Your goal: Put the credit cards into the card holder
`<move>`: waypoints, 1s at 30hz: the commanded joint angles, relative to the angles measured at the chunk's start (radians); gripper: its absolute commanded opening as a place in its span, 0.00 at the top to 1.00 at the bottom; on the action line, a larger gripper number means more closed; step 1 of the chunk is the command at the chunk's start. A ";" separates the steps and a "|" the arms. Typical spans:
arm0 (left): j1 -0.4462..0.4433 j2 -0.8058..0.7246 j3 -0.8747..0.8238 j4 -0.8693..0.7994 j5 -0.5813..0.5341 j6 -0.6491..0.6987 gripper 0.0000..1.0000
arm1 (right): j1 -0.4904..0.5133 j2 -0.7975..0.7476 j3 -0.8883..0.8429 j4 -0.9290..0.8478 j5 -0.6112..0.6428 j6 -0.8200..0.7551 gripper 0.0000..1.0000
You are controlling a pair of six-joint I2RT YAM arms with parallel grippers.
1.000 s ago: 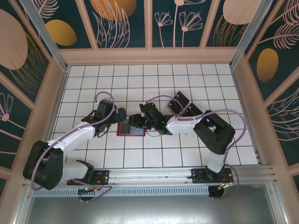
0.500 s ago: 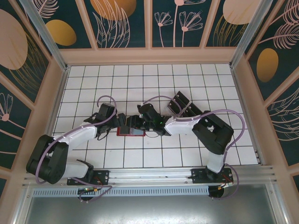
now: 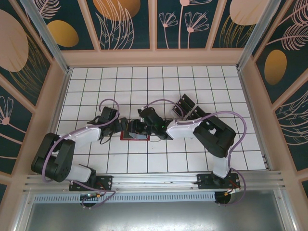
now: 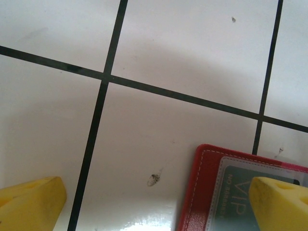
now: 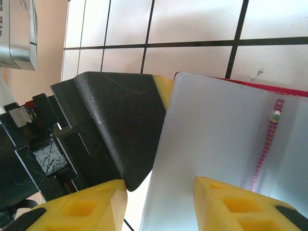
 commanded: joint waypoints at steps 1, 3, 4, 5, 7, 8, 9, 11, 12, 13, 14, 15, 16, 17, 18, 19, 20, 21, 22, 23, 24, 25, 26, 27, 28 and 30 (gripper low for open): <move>0.004 0.028 -0.015 0.047 0.060 0.013 0.01 | 0.023 0.006 0.039 0.086 -0.055 -0.024 0.58; 0.009 0.036 -0.015 0.054 0.070 0.014 0.01 | 0.021 -0.002 0.023 0.088 -0.044 -0.023 0.57; 0.008 0.041 -0.015 0.056 0.072 0.014 0.02 | 0.021 -0.008 0.014 0.090 -0.036 -0.020 0.57; 0.011 0.047 -0.013 0.058 0.074 0.014 0.01 | 0.020 -0.019 -0.001 0.096 -0.025 -0.016 0.57; 0.010 0.054 -0.013 0.062 0.078 0.016 0.01 | 0.015 -0.036 -0.025 0.104 -0.009 -0.013 0.57; 0.011 0.057 -0.015 0.064 0.078 0.016 0.01 | 0.012 -0.046 -0.039 0.108 0.000 -0.012 0.58; 0.012 0.060 -0.016 0.066 0.079 0.015 0.01 | 0.009 -0.056 -0.054 0.112 0.011 -0.008 0.57; 0.014 0.061 -0.018 0.068 0.080 0.017 0.02 | 0.002 -0.071 -0.078 0.122 0.019 -0.003 0.58; 0.015 0.062 -0.020 0.068 0.080 0.017 0.01 | -0.002 -0.076 -0.089 0.125 0.020 0.000 0.58; 0.017 0.061 -0.021 0.068 0.083 0.019 0.01 | -0.004 -0.078 -0.094 0.126 0.021 0.003 0.58; 0.019 0.061 -0.022 0.069 0.084 0.019 0.02 | -0.007 -0.078 -0.099 0.127 0.021 0.002 0.59; 0.022 0.061 -0.024 0.072 0.086 0.019 0.02 | -0.007 -0.076 -0.102 0.131 0.020 0.004 0.61; 0.024 0.059 -0.025 0.071 0.086 0.020 0.01 | -0.009 -0.074 -0.106 0.137 0.019 0.006 0.62; 0.028 0.059 -0.027 0.073 0.091 0.020 0.01 | -0.011 -0.072 -0.109 0.143 0.016 0.009 0.64; 0.030 0.058 -0.028 0.076 0.097 0.022 0.02 | -0.011 -0.068 -0.113 0.154 0.011 0.011 0.66; 0.032 0.057 -0.029 0.078 0.100 0.023 0.01 | -0.012 -0.062 -0.118 0.168 0.005 0.016 0.67; 0.033 0.057 -0.030 0.080 0.104 0.023 0.01 | -0.015 -0.056 -0.123 0.190 -0.008 0.022 0.67; 0.036 0.057 -0.030 0.082 0.106 0.025 0.01 | -0.017 -0.050 -0.128 0.217 -0.024 0.029 0.65; 0.038 0.057 -0.029 0.082 0.108 0.026 0.01 | -0.019 -0.043 -0.132 0.247 -0.043 0.032 0.60; 0.045 0.058 -0.029 0.082 0.111 0.029 0.01 | -0.018 -0.037 -0.132 0.264 -0.055 0.034 0.57; 0.052 0.057 -0.029 0.082 0.116 0.033 0.01 | -0.019 -0.036 -0.131 0.274 -0.062 0.034 0.56; 0.065 0.056 -0.031 0.082 0.123 0.036 0.02 | -0.018 -0.036 -0.133 0.284 -0.065 0.037 0.55; 0.081 0.054 -0.033 0.084 0.137 0.038 0.01 | -0.019 -0.039 -0.135 0.293 -0.066 0.039 0.56; 0.098 0.055 -0.037 0.090 0.155 0.038 0.01 | -0.019 -0.042 -0.137 0.298 -0.066 0.040 0.55; 0.113 0.052 -0.040 0.096 0.174 0.038 0.02 | -0.019 -0.044 -0.139 0.301 -0.064 0.040 0.55; 0.133 0.059 -0.041 0.107 0.211 0.038 0.01 | -0.022 -0.044 -0.149 0.320 -0.066 0.045 0.56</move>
